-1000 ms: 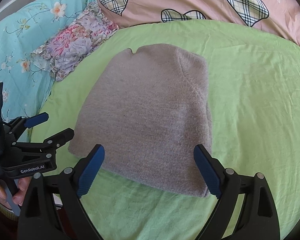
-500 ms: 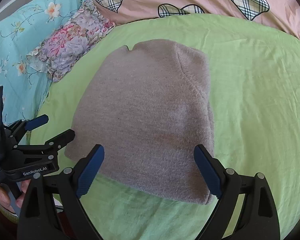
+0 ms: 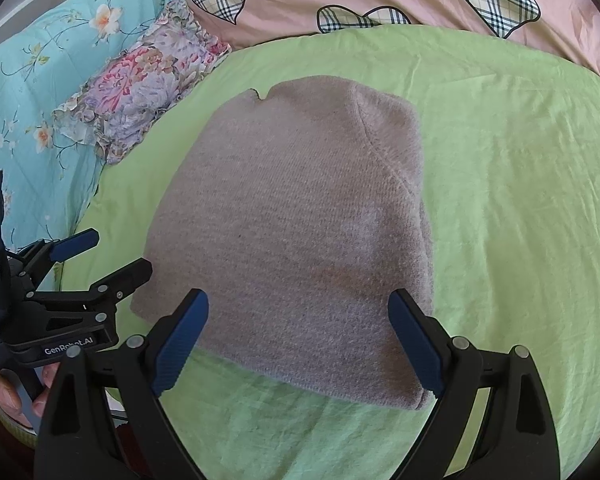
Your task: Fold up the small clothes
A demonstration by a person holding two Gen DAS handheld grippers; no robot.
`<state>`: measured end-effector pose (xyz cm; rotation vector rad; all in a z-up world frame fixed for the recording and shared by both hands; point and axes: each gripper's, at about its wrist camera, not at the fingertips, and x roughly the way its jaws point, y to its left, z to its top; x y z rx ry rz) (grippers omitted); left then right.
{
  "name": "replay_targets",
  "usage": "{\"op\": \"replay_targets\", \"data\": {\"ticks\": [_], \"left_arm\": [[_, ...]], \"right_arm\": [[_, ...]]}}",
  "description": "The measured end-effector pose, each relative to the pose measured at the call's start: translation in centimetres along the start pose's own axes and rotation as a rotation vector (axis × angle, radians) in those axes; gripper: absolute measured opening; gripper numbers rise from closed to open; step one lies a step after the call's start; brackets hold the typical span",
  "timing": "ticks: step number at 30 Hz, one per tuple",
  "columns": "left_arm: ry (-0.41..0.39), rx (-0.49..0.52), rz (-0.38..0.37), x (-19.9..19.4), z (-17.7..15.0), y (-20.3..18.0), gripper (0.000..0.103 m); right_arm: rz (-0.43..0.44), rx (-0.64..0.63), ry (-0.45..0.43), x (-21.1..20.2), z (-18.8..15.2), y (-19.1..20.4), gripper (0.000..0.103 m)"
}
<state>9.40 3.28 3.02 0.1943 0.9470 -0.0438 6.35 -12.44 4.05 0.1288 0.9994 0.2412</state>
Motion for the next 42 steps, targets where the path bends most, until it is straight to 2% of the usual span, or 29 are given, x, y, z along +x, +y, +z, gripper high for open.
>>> {"op": "replay_targets", "data": {"ticks": [42], "left_arm": [[-0.020, 0.022, -0.005, -1.0, 0.0, -0.7, 0.093]], "right_arm": [[0.005, 0.006, -0.012, -0.5, -0.1, 0.1, 0.092]]}}
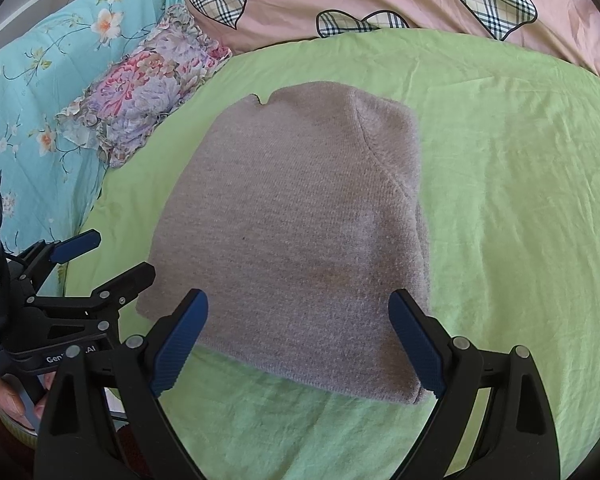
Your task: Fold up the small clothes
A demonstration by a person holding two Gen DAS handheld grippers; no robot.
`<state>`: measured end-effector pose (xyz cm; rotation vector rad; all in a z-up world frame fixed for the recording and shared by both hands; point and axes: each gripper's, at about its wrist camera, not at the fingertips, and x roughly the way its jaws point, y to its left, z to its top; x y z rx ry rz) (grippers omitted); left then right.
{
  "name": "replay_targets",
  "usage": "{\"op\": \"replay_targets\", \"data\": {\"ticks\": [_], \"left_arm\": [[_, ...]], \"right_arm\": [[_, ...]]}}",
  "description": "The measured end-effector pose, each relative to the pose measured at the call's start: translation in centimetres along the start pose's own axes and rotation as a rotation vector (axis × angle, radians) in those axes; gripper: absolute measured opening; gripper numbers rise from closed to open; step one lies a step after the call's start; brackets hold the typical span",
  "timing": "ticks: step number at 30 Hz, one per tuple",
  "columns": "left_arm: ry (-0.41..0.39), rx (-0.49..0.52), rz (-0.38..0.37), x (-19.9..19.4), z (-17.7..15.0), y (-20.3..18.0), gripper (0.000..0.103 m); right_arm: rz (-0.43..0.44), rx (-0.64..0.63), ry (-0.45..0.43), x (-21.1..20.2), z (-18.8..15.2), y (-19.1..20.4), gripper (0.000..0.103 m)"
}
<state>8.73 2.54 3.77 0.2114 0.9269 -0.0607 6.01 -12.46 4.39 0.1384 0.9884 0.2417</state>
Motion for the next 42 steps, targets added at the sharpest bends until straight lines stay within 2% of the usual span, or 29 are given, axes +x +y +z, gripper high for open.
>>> {"op": "replay_targets", "data": {"ticks": [42], "left_arm": [[-0.013, 0.005, -0.003, -0.34, 0.44, -0.38, 0.093]], "right_arm": [[0.002, 0.008, -0.014, -0.57, 0.39, 0.00, 0.092]]}}
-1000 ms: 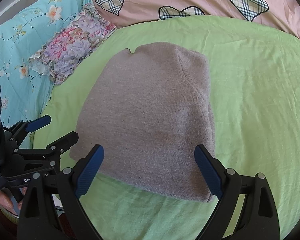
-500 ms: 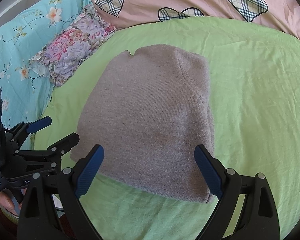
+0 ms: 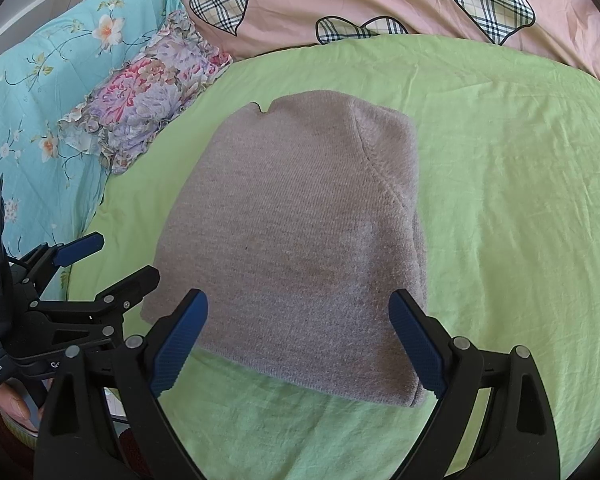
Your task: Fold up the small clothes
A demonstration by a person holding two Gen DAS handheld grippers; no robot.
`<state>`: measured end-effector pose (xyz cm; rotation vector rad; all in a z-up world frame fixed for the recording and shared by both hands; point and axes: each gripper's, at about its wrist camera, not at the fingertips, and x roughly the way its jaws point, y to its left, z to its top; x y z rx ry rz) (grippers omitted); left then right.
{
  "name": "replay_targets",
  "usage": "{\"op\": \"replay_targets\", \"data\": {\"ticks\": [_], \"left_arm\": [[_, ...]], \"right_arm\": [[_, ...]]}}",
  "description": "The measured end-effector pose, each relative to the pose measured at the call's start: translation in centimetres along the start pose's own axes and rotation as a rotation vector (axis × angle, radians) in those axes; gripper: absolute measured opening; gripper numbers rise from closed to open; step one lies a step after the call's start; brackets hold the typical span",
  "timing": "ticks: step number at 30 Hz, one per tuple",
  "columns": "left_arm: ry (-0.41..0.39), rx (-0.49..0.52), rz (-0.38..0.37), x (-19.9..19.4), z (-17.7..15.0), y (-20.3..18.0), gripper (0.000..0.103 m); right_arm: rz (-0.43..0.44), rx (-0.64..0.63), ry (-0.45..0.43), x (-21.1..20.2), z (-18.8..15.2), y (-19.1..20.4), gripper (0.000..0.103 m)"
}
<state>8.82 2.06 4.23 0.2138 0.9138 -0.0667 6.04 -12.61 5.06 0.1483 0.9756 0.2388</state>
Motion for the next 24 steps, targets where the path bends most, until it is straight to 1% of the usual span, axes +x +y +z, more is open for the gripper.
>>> {"op": "replay_targets", "data": {"ticks": [19, 24], "left_arm": [[-0.001, 0.002, 0.001, -0.02, 0.25, -0.27, 0.093], [-0.021, 0.004, 0.007, -0.35, 0.31, -0.35, 0.093]], "right_arm": [[0.000, 0.001, -0.003, -0.17, 0.24, -0.01, 0.092], [-0.002, -0.002, -0.005, -0.31, 0.76, -0.02, 0.092]]}}
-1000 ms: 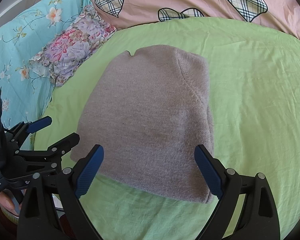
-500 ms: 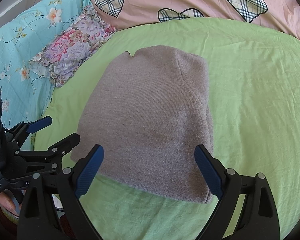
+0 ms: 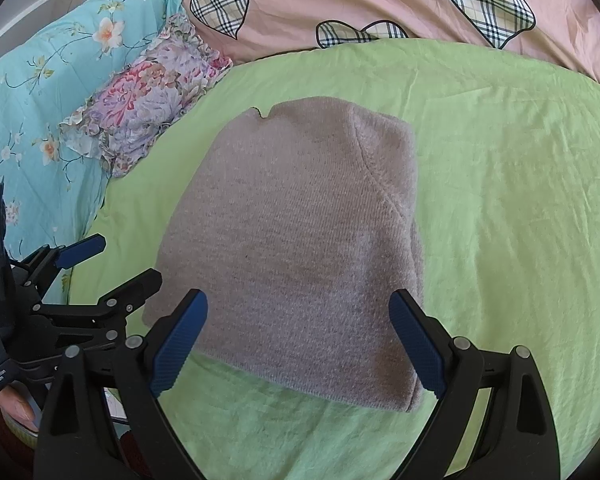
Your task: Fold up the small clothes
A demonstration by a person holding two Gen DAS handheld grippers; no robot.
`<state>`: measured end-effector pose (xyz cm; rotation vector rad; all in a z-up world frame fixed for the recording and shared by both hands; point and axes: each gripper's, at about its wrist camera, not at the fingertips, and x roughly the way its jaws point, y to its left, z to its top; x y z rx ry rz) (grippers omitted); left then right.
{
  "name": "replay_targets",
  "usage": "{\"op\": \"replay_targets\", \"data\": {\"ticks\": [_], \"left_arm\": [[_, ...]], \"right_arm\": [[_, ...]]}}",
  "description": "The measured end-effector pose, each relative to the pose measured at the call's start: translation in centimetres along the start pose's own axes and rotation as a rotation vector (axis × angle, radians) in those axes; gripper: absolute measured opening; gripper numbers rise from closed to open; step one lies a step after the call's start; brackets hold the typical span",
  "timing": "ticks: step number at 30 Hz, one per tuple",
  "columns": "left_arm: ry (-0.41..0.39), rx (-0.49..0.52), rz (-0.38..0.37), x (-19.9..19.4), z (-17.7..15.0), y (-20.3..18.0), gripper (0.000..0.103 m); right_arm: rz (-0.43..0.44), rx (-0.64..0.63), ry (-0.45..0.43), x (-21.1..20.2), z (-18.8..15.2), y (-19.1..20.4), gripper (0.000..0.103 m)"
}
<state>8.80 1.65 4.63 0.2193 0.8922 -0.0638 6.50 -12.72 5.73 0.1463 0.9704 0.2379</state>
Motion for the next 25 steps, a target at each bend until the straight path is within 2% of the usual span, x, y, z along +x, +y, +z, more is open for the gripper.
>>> {"op": "replay_targets", "data": {"ticks": [25], "left_arm": [[0.018, -0.029, -0.016, 0.75, 0.67, 0.26, 0.093]], "right_arm": [[-0.004, 0.016, -0.022, 0.40, 0.82, -0.80, 0.092]]}}
